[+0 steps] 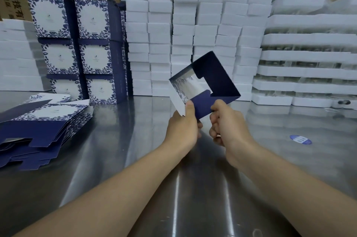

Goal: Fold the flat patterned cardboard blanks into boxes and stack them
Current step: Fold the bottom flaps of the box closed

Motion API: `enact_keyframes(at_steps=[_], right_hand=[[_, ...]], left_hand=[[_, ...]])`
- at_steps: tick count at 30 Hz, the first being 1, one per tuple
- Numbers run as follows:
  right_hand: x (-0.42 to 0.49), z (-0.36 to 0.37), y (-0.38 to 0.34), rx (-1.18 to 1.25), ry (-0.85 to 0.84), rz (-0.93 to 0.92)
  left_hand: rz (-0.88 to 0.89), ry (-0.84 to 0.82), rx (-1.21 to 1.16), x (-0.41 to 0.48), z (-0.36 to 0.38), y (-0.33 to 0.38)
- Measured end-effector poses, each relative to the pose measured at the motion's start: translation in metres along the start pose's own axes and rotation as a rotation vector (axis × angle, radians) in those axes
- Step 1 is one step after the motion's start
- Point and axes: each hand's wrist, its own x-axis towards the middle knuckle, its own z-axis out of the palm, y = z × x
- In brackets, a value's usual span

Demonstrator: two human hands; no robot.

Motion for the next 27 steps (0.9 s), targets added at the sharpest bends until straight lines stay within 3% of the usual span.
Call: enact_keyframes(at_steps=[6, 11, 27], right_hand=[[0.0043, -0.0009, 0.0001, 0.011, -0.012, 0.020], [0.0052, -0.0007, 0.0026, -0.078, -0.032, 0.009], [0.0068, -0.0052, -0.0009, -0.154, -0.054, -0.037]], left_hand=[[0.168, -0.017, 0.059, -0.0030, 0.0013, -0.0025], [0.096, -0.002, 0.073, 0.0006, 0.0002, -0.0030], [0.158, -0.030, 0.086, -0.0032, 0.0039, -0.0033]])
